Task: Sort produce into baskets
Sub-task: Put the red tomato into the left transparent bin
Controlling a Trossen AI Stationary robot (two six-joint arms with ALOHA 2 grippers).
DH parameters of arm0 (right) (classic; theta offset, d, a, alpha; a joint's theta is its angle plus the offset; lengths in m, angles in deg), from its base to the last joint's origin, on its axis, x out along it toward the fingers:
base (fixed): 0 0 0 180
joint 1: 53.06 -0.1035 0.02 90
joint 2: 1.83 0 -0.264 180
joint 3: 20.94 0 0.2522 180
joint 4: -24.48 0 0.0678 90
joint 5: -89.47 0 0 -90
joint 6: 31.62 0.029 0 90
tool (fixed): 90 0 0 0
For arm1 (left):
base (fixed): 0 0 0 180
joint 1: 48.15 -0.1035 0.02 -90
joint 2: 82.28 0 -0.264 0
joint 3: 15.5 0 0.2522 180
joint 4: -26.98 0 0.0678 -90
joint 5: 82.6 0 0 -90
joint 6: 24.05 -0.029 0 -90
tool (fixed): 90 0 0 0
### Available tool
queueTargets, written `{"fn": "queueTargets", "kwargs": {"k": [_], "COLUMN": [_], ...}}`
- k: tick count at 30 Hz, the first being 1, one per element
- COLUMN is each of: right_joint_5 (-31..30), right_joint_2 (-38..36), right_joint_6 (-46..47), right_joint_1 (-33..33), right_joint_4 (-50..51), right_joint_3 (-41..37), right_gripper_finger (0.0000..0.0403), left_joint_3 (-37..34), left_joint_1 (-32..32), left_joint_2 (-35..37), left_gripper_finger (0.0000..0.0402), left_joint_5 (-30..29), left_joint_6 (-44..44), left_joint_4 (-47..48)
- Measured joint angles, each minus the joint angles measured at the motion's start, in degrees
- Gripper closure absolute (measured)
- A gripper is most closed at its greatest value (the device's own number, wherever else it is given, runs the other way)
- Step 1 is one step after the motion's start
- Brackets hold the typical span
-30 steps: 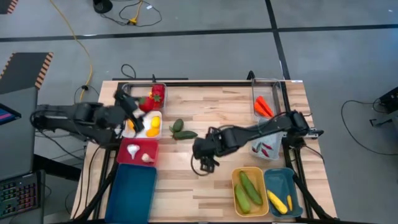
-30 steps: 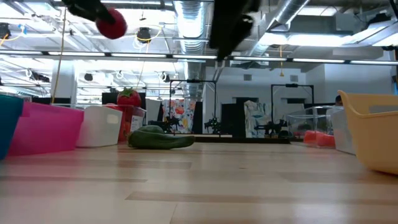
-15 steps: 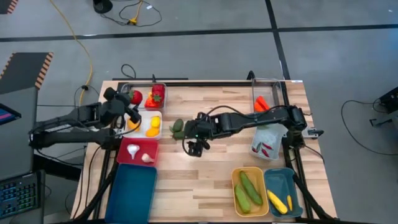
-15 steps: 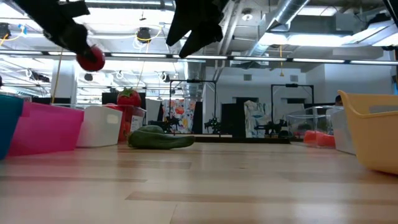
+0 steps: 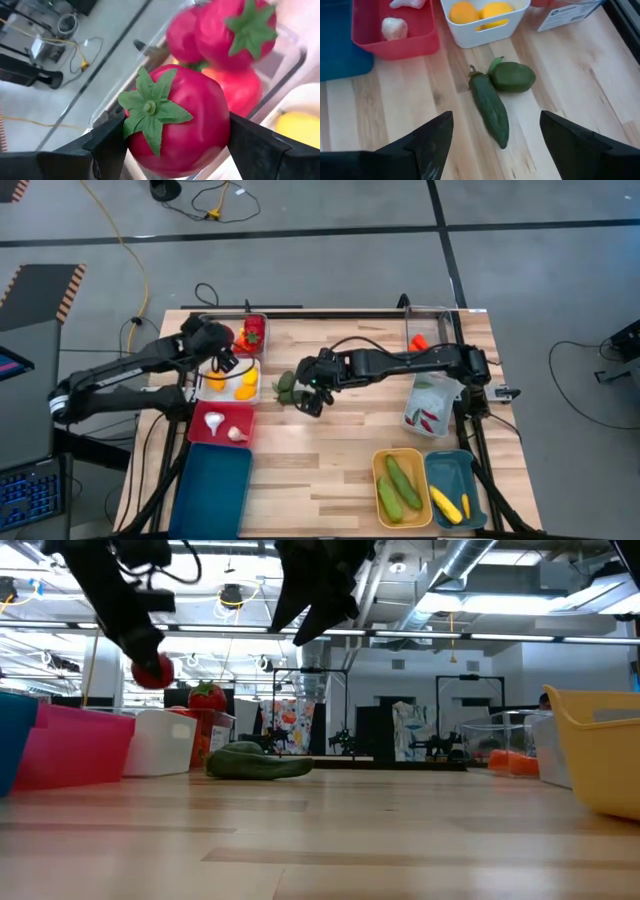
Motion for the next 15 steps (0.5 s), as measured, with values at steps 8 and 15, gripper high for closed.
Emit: {"fn": "queueTargets", "kwargs": {"k": [8, 15], "right_joint_5": [0.0, 0.0], "right_joint_2": [0.0, 0.0], "right_joint_6": [0.2, 0.2], "right_joint_1": [0.6, 0.9], "right_joint_4": [0.0, 0.0], "right_joint_3": [0.0, 0.0], "right_gripper_finger": [0.0076, 0.0076], "left_joint_3": [0.0, 0.0], "left_joint_1": [-5.2, -9.0], "left_joint_2": [-6.6, -9.8], "left_gripper_finger": [0.0118, 0.0118], "left_joint_5": [-0.7, 2.6], "left_joint_6": [-2.4, -2.0], "left_joint_4": [-0.6, -1.1]}}
